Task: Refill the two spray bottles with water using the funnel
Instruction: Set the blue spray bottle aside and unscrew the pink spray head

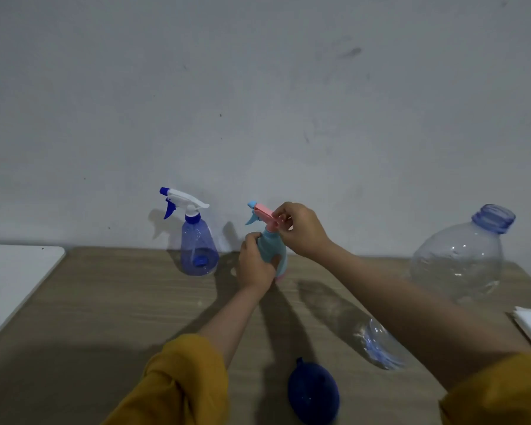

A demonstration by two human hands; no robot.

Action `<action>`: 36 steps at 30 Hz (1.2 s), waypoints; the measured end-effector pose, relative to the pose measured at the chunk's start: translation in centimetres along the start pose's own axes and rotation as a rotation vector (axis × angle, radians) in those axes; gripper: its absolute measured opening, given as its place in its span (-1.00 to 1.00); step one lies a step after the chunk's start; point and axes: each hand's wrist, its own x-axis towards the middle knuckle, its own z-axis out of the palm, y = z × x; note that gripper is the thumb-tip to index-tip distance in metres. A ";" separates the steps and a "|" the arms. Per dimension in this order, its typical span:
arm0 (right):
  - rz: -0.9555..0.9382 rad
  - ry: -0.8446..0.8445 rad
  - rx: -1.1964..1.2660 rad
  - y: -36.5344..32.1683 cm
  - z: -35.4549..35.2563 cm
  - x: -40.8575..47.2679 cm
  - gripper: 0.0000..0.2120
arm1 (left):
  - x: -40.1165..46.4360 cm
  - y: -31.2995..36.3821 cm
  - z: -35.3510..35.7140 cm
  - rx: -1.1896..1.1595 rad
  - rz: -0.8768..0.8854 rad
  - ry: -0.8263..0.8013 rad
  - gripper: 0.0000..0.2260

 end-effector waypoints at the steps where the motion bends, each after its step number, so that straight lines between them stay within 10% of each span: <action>1: -0.014 0.006 0.008 -0.1 -0.1 -0.5 -0.81 | -0.3 0.2 0.0 -0.003 0.012 -0.005 -0.50; 28: -0.009 -0.100 0.438 -4.9 -1.8 -17.4 -0.91 | -21.8 1.1 -8.3 0.080 -0.010 0.052 -0.53; 36: 0.282 0.027 0.676 -4.1 0.9 -19.1 -0.60 | -22.3 0.5 -7.7 0.019 -0.051 0.043 -0.47</action>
